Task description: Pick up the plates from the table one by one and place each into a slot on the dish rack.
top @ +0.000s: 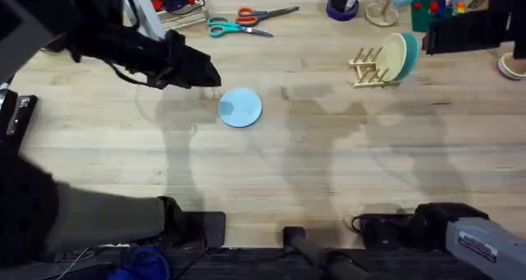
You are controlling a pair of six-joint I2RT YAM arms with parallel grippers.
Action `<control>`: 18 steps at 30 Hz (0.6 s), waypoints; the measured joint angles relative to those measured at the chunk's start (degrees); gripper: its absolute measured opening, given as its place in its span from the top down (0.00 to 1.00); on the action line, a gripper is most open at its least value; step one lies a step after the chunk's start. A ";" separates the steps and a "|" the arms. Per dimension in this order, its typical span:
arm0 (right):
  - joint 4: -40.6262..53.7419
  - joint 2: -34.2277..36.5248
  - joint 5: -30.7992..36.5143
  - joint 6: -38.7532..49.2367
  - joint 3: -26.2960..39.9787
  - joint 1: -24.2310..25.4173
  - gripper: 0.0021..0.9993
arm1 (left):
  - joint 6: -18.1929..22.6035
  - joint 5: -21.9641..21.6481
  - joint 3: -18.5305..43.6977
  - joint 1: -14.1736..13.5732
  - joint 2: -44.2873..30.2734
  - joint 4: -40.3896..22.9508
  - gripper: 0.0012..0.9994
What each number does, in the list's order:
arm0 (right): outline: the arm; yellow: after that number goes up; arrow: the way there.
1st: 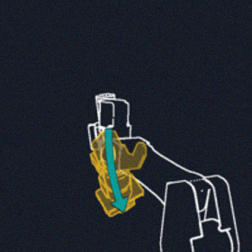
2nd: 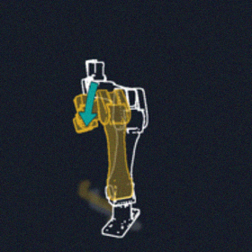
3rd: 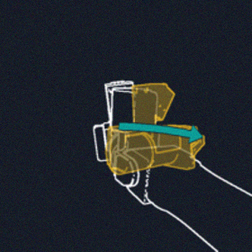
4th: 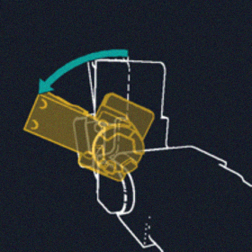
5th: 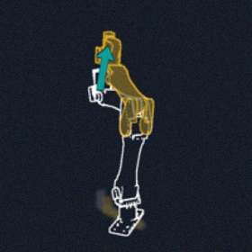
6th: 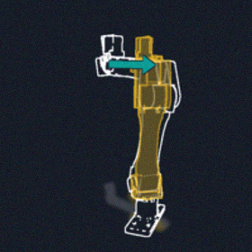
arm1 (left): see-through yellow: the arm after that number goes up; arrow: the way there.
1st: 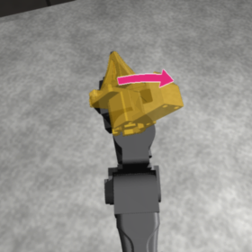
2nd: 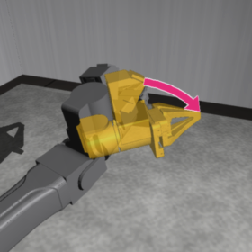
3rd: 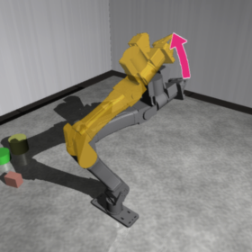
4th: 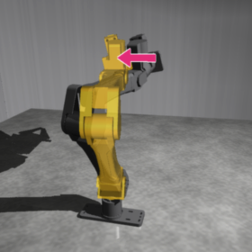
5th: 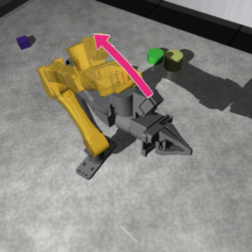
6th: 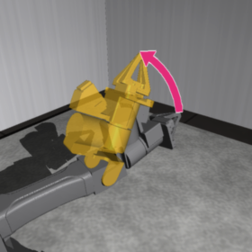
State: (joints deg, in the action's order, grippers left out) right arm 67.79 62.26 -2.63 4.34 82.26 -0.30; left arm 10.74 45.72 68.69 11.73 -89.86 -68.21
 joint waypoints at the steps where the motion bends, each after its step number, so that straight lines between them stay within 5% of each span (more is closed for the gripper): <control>1: 0.01 0.00 0.00 0.00 0.00 0.00 0.00 | -0.01 0.00 0.00 0.00 -1.13 0.30 0.96; 18: 0.00 0.00 0.00 0.00 0.00 0.00 0.00 | 0.97 -0.04 -0.83 0.00 -15.11 7.77 0.96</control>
State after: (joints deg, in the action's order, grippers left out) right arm 67.80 62.26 -2.63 4.34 82.26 -0.30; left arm 11.71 45.68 67.85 11.73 -104.97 -60.44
